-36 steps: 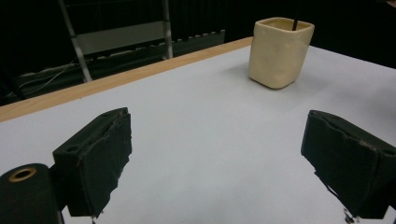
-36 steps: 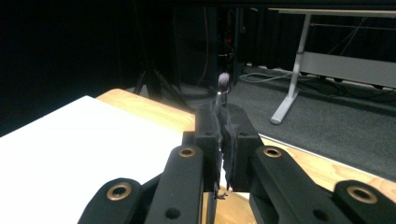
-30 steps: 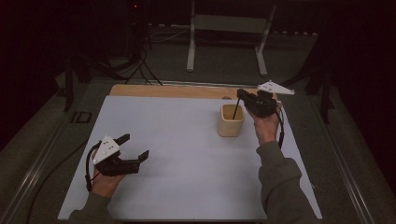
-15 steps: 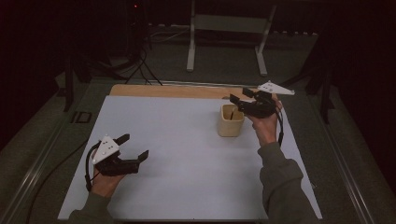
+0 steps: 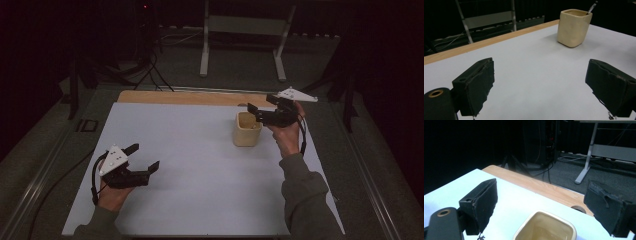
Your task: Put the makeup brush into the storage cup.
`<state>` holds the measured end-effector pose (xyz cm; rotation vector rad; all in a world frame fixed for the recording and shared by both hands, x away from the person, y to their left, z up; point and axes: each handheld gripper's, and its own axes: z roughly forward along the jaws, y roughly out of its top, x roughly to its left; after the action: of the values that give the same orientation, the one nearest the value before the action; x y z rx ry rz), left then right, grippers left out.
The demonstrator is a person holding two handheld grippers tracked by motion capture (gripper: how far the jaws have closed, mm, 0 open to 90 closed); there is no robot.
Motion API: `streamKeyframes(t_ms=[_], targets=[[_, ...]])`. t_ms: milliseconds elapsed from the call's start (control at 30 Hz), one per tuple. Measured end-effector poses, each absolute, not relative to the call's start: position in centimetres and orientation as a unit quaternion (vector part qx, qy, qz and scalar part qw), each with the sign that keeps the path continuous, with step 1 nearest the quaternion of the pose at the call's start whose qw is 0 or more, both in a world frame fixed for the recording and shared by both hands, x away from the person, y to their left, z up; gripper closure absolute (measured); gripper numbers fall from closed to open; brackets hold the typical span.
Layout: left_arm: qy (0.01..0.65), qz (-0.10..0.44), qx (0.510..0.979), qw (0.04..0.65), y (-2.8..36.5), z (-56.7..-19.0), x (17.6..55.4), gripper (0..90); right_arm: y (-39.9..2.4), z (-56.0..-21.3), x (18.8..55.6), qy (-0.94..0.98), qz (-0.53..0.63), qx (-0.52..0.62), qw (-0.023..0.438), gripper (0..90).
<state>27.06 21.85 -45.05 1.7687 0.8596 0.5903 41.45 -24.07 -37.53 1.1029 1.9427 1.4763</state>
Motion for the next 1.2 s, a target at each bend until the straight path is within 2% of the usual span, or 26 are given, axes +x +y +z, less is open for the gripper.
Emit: streamKeyframes(t_ms=[1200], targets=[[0.363,0.246,0.734,0.519,22.2,-45.1,27.1,9.5,-25.3,-38.5,38.8,0.737,0.521,0.371,0.217,11.2]])
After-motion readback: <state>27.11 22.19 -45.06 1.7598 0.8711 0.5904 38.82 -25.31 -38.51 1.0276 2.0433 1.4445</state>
